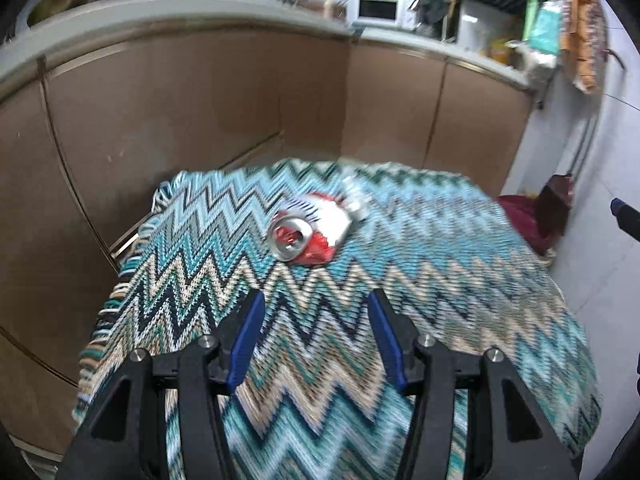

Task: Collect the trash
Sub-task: 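Grasp the crushed red can with the left tool while the right tool grasps the clear plastic wrapper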

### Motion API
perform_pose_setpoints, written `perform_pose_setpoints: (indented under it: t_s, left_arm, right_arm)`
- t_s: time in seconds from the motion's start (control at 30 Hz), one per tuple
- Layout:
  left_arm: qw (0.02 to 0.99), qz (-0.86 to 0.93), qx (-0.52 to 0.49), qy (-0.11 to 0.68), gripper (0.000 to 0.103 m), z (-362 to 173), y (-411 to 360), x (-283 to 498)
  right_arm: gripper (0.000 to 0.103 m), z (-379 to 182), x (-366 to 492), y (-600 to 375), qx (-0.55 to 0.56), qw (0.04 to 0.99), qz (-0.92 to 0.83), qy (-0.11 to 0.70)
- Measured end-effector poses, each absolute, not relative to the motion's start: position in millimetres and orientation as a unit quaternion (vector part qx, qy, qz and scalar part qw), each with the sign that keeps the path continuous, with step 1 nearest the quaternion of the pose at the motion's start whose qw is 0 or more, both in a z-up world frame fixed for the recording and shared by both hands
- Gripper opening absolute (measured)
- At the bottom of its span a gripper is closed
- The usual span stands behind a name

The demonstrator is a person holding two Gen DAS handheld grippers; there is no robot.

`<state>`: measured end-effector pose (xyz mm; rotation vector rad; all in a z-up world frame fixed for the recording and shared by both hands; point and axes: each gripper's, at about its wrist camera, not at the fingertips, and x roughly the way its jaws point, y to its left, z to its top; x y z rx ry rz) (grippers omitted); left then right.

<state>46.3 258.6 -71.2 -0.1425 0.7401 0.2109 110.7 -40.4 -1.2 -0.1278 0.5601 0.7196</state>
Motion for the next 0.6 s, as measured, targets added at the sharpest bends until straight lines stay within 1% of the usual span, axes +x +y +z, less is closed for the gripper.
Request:
perform_pose_setpoints:
  t_s: [0.37,0.6]
  left_arm:
    - [0.904,0.064,-0.107,0.41,0.051,-118.5,306.0,153.7]
    - [0.893,0.077,-0.152,0.417,0.051,-134.9,321.8,176.6]
  right_arm:
    - [0.084,-50.7,198.0,45.1,-0.079,0.863,0.385,0.317]
    - [0.084,-70.4,234.0,85.2,-0.081,0.85,0.402,0.331]
